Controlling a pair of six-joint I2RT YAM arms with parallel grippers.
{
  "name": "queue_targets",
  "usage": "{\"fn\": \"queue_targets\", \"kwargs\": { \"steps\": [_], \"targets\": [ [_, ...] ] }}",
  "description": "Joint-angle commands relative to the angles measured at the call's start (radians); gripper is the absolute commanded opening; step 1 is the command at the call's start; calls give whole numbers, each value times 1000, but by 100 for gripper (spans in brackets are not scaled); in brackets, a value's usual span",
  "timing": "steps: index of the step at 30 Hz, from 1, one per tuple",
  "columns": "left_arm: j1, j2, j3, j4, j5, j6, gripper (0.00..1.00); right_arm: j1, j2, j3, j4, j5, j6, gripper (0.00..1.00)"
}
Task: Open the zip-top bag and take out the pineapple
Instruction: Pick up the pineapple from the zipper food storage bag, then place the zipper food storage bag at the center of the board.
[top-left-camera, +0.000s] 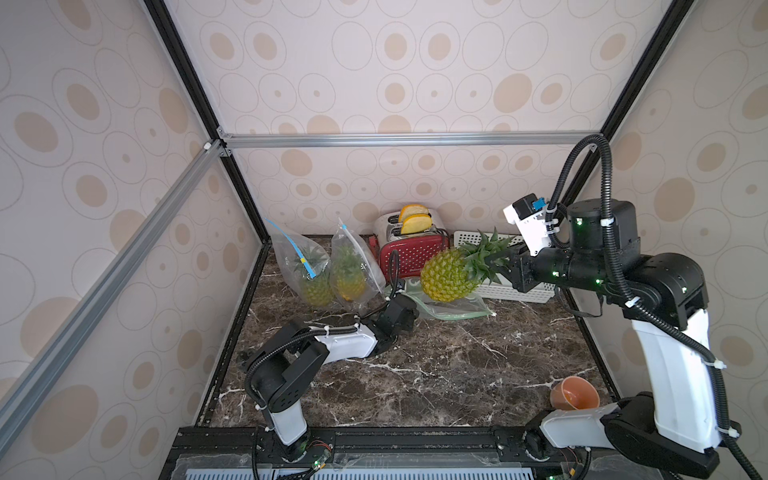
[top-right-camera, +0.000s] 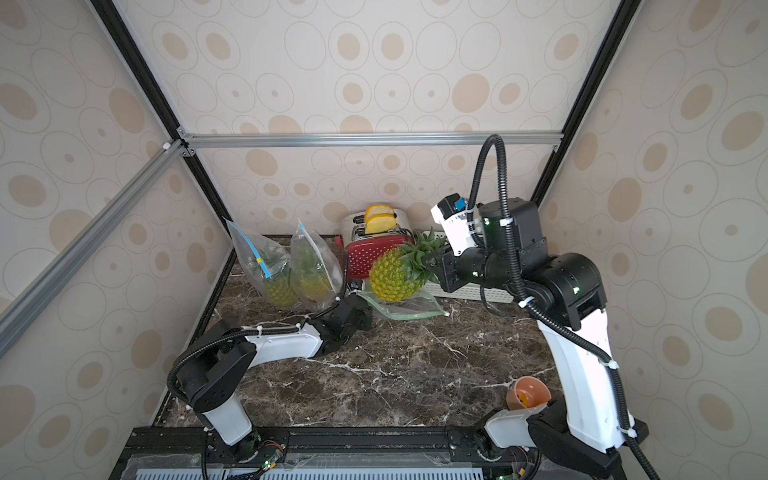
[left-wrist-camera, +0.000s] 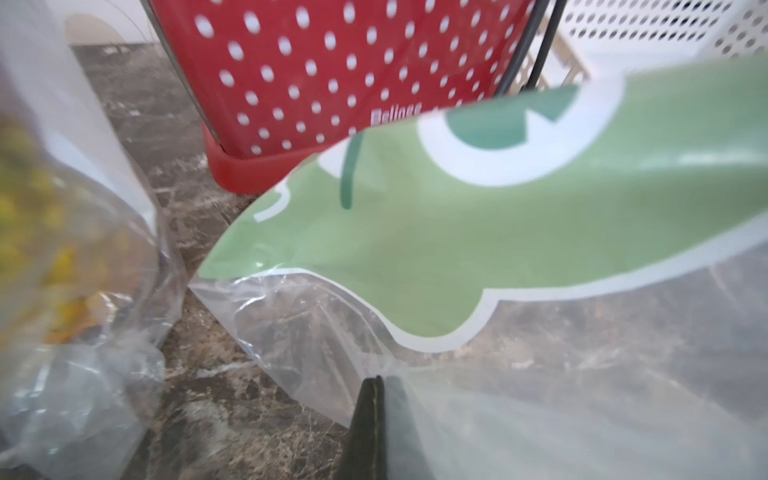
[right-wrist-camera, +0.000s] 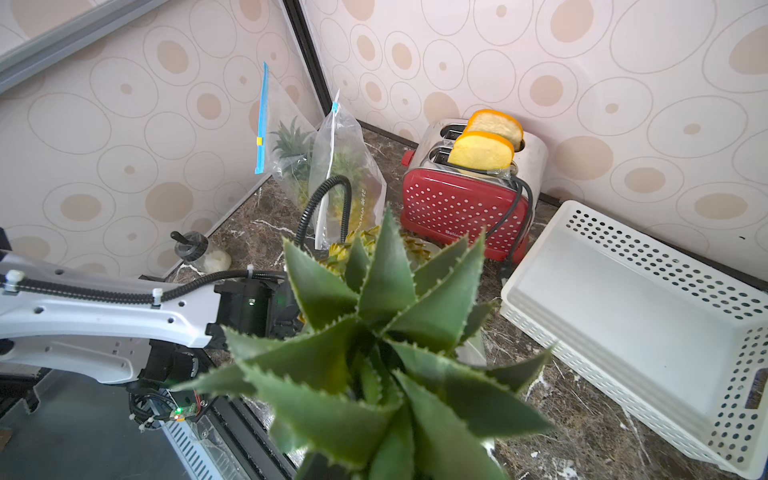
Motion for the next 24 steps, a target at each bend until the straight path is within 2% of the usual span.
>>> {"fn": "queue_targets", "kwargs": {
  "steps": [1, 9, 10, 11, 12, 13, 18, 24],
  "targets": [
    [3, -61, 57, -91, -25, 6, 0, 2, -14, 41, 86, 86, -27, 0],
    [-4, -176, 68, -346, 153, -100, 0, -1, 99, 119, 59, 385, -143, 0],
    [-3, -188, 64, -360, 170, -101, 5, -1, 111, 120, 60, 422, -157, 0],
    [-3, -205, 64, -386, 180, -103, 17, -3, 126, 120, 64, 461, -173, 0],
    [-3, -227, 71, -422, 182, -102, 23, -8, 139, 120, 66, 494, -185, 0],
    [-4, -250, 86, -466, 171, -101, 23, -18, 150, 119, 69, 514, -192, 0],
    [-4, -341, 263, -785, 66, -71, 29, -98, 196, 91, 109, 536, -206, 0],
    [-4, -397, 347, -865, 16, -45, 40, -204, 257, -1, 208, 476, -209, 0]
  ]
}}
